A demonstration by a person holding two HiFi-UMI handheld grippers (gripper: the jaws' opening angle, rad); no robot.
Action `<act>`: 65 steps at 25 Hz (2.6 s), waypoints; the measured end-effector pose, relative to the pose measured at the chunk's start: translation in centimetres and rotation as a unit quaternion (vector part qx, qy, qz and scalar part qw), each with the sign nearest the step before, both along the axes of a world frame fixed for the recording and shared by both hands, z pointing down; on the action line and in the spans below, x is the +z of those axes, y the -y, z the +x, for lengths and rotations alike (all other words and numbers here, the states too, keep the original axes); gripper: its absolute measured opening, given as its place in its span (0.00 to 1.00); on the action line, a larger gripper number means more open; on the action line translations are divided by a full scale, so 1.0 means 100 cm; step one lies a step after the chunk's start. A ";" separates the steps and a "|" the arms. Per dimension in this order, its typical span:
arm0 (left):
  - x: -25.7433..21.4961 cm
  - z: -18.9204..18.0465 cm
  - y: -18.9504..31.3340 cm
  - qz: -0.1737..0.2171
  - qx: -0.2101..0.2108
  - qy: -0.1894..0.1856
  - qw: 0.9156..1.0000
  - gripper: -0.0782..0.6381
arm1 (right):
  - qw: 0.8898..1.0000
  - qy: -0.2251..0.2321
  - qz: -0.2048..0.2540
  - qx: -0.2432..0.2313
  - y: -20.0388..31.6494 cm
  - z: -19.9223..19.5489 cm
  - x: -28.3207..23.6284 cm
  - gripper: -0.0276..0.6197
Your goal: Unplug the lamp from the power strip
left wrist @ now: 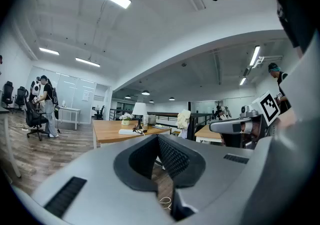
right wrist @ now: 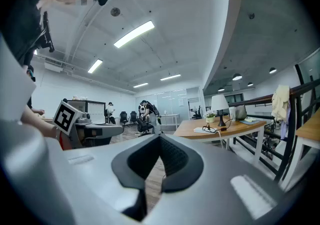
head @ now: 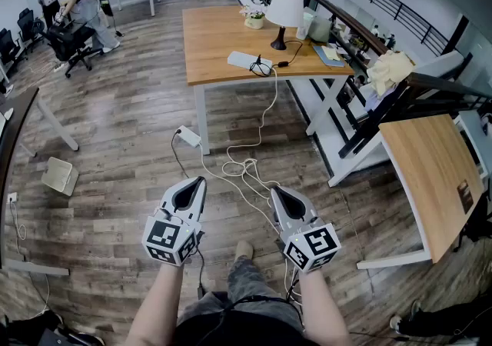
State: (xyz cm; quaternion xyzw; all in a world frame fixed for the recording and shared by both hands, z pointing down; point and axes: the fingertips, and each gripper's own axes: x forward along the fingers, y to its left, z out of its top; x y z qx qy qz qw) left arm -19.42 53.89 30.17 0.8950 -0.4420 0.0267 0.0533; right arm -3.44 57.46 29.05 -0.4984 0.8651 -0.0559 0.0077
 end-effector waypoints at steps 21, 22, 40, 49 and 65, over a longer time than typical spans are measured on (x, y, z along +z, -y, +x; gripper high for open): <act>0.003 0.072 0.186 0.013 -0.021 -0.004 1.000 0.10 | 0.999 0.018 -0.001 -0.045 0.193 0.055 0.005 0.05; 0.003 0.072 0.192 0.013 -0.022 -0.006 1.000 0.10 | 0.999 0.019 -0.002 -0.047 0.199 0.055 0.005 0.05; 0.004 0.088 0.359 0.016 0.028 -0.026 0.999 0.10 | 1.000 0.011 -0.025 -0.014 0.359 0.058 0.017 0.05; 0.013 0.091 0.458 0.009 0.087 -0.017 0.996 0.10 | 0.998 0.022 -0.051 0.041 0.449 0.062 0.033 0.05; 0.031 0.114 0.546 -0.005 0.158 -0.036 0.987 0.10 | 0.991 0.016 -0.067 0.111 0.521 0.077 0.044 0.05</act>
